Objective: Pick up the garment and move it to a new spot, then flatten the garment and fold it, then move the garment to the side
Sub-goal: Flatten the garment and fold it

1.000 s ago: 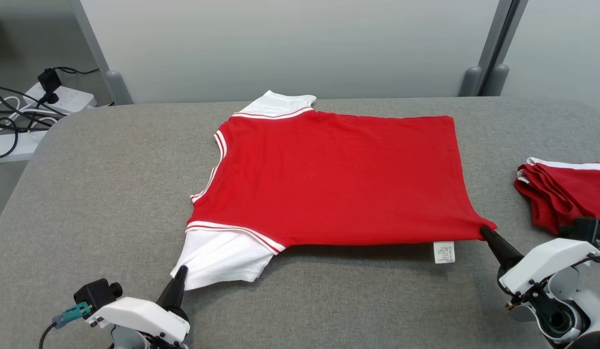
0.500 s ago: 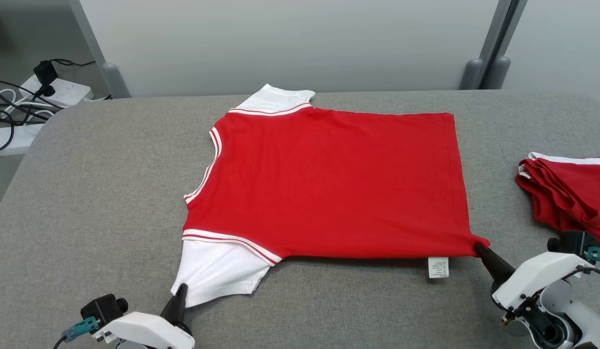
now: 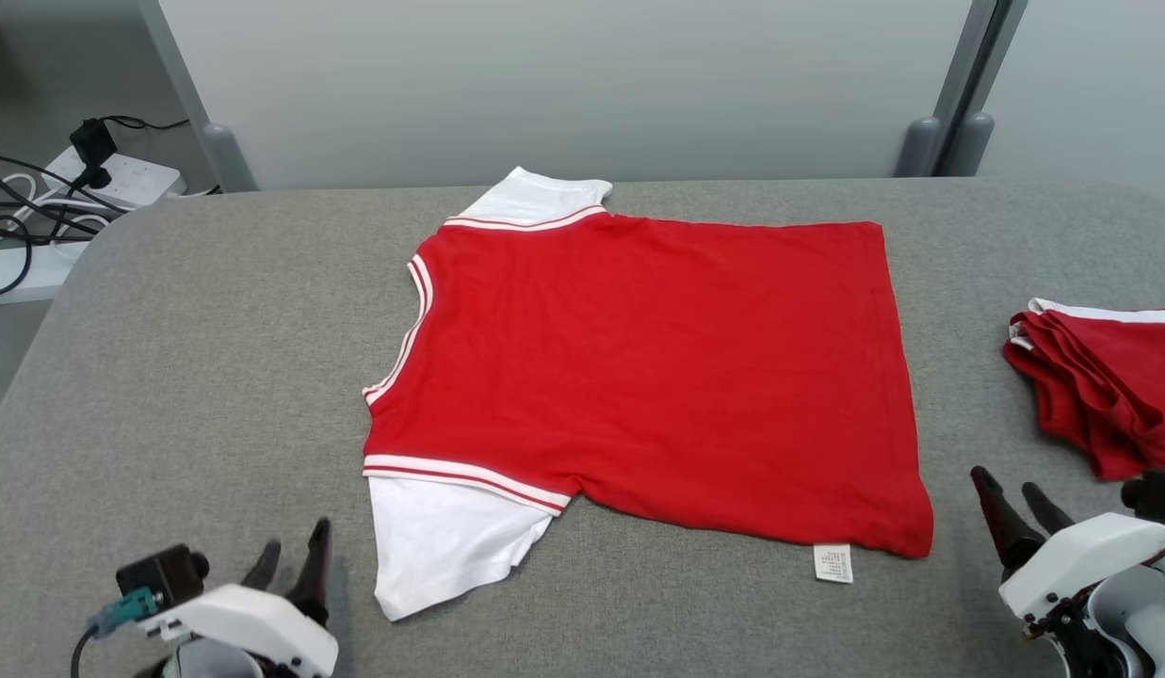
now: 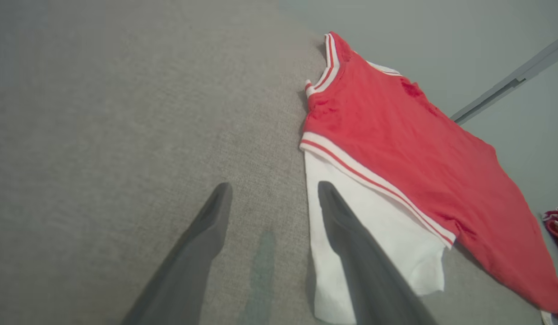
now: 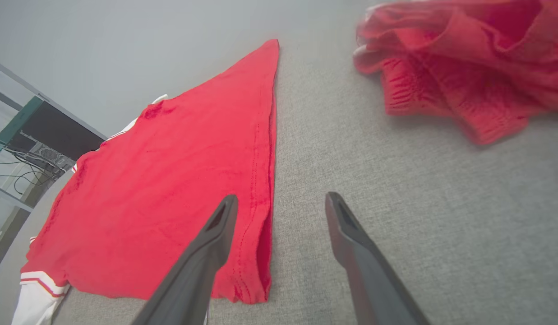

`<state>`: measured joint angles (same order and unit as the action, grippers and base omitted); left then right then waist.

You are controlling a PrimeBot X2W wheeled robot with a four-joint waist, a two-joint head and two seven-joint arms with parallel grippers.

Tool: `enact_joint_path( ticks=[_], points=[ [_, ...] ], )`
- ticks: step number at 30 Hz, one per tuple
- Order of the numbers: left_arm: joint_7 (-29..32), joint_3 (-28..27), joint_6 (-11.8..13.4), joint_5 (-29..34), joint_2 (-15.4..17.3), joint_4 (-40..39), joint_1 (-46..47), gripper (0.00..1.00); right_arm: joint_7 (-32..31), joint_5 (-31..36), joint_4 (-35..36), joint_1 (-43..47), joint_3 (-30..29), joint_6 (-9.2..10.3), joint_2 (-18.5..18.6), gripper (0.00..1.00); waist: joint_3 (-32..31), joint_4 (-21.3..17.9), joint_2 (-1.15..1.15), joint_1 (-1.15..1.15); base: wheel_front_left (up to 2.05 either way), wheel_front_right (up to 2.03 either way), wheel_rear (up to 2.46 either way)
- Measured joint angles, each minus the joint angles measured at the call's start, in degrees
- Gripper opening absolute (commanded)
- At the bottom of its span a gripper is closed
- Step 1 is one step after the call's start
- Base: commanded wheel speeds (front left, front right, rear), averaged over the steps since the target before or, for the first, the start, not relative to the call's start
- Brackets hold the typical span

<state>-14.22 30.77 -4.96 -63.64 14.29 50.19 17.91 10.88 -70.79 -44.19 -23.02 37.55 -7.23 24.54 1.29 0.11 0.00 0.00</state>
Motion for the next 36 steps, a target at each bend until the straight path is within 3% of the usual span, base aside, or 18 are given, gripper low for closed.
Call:
enact_joint_path(
  ticks=[5,10,13,16,23,36],
  points=[
    [-0.01,-10.10,2.19,12.65,-1.19,-8.70,-2.26,1.00,2.92,6.19,-1.62,-1.35,-2.71,0.00,-0.21,1.00,-0.53,-0.28,0.00,0.00,0.00,0.00,0.00],
    [0.00,-16.73,3.77,25.42,-3.57,-16.55,-7.78,1.00,3.30,21.31,4.26,-2.16,-17.85,0.00,-1.25,1.00,-0.91,-0.89,0.00,0.00,0.00,0.00,0.00],
    [-0.01,-19.97,3.99,32.21,-5.31,-21.23,-9.27,1.00,3.36,30.60,10.49,0.52,-25.73,0.00,-4.19,1.00,-1.32,-1.04,0.00,0.00,0.00,0.00,0.00],
    [-0.01,-22.64,4.28,38.34,-6.79,-25.05,-11.07,1.00,3.36,37.80,15.45,5.42,-29.99,0.00,-8.10,1.00,-1.80,-1.21,0.00,0.00,0.00,0.00,0.00],
    [-0.01,-27.41,4.22,47.20,-9.94,-29.54,-16.07,1.00,3.36,47.73,22.94,12.20,-33.41,0.00,-12.36,1.00,-2.89,-1.97,0.00,0.00,0.00,0.00,0.00],
    [-0.01,-31.27,3.76,54.55,-11.52,-33.52,-21.84,1.00,3.36,54.55,26.87,20.05,-36.27,0.00,-16.05,1.00,-3.76,-2.80,0.00,0.00,0.00,0.00,0.00]
  ],
)
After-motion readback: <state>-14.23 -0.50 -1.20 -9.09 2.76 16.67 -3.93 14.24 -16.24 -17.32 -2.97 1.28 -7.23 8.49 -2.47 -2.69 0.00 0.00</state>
